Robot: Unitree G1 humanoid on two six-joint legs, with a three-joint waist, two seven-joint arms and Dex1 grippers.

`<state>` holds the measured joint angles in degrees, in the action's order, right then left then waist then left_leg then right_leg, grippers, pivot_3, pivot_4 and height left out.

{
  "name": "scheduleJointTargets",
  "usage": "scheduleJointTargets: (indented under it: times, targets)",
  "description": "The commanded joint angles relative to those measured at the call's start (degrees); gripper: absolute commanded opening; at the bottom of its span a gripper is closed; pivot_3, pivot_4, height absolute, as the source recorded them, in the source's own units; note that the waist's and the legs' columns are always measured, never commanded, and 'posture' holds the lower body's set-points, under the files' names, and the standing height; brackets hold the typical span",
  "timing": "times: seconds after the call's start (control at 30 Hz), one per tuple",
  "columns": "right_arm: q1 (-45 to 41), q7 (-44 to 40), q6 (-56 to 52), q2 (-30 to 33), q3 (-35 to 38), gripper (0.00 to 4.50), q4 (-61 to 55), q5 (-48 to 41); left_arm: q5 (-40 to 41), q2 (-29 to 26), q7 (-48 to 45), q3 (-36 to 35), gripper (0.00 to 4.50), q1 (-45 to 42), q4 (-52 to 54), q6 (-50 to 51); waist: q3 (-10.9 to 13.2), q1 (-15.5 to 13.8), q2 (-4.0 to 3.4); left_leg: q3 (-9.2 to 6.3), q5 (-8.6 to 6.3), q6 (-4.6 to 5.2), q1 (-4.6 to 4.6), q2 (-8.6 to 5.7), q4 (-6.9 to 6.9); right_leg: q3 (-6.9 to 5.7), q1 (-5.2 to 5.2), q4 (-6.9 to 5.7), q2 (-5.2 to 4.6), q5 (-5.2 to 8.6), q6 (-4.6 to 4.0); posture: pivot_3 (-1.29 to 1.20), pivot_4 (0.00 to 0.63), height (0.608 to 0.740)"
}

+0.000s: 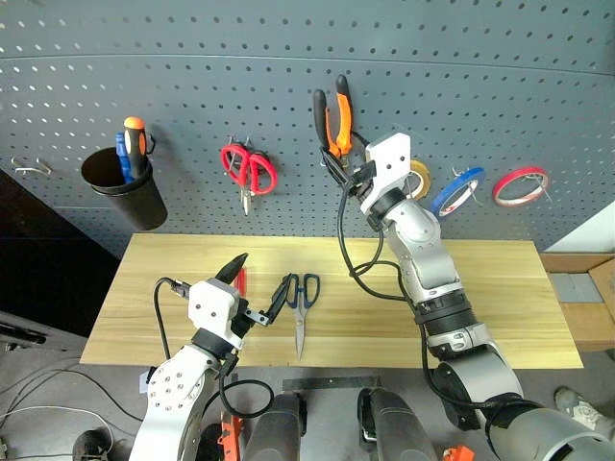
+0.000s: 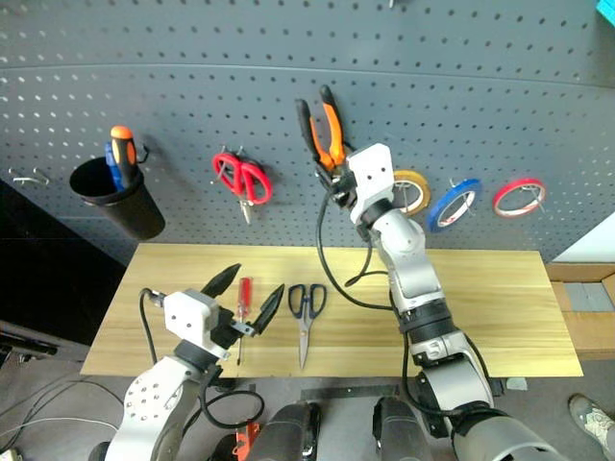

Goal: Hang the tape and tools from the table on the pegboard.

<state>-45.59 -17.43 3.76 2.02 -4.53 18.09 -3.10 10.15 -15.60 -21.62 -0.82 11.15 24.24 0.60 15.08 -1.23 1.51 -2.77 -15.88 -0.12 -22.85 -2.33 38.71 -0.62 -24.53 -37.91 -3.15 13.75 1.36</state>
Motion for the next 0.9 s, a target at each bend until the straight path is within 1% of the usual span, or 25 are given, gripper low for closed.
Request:
scheduleJointTargets:
  times: [0.03,0.17,0.3,0.53,0.9]
  targets:
    - [-0.31,0.86,-1.26,0.49,-1.28,1.97,-0.89,2.43,-0.37,-0.23,0.60,-0.54,4.50,0.20,2.24,-0.46,-0.01,-0.02,0.00,-0.01,0.00,0.00,0.00,0.00,0.06,0.00,0.05,-0.01,0.00,0.00,0.00,0.10,0.218,0.740]
    - [-1.11,0.61,-1.71,-0.02,-2.70,1.97,-2.09,3.75,-0.57,-0.24,0.78,-0.43,4.50,0.05,1.97,-0.41,-0.05,0.02,0.00,-0.02,-0.04,0.07,0.13,-0.02,0.12,0.00,0.18,-0.08,0.00,-0.01,-0.01,0.10,0.218,0.740]
    - [-1.50,0.03,-2.27,-1.57,-2.80,1.97,-3.38,2.77,-0.73,-0.25,1.09,-0.22,4.50,0.07,1.93,-0.37,-0.06,0.10,0.00,-0.05,-0.03,0.06,0.15,0.01,0.11,-0.01,0.17,-0.14,0.04,-0.01,-0.02,0.10,0.215,0.740]
    - [-4.34,1.68,-5.21,-4.59,-1.12,1.97,-1.66,1.57,-1.03,-0.04,1.36,-0.10,4.50,0.48,2.19,-0.47,-0.06,0.79,-0.01,-0.06,-0.02,0.03,0.14,0.03,0.10,-0.01,0.12,-0.14,0.06,-0.01,-0.02,0.11,0.212,0.740]
    - [-5.01,3.53,-6.89,-4.97,-1.05,1.97,-0.70,2.26,-1.36,0.30,1.58,-0.06,4.50,1.04,2.41,-0.75,-0.06,0.82,-0.01,-0.07,-0.02,0.03,0.08,0.03,0.10,-0.01,0.08,-0.14,0.05,-0.01,-0.02,0.11,0.209,0.740]
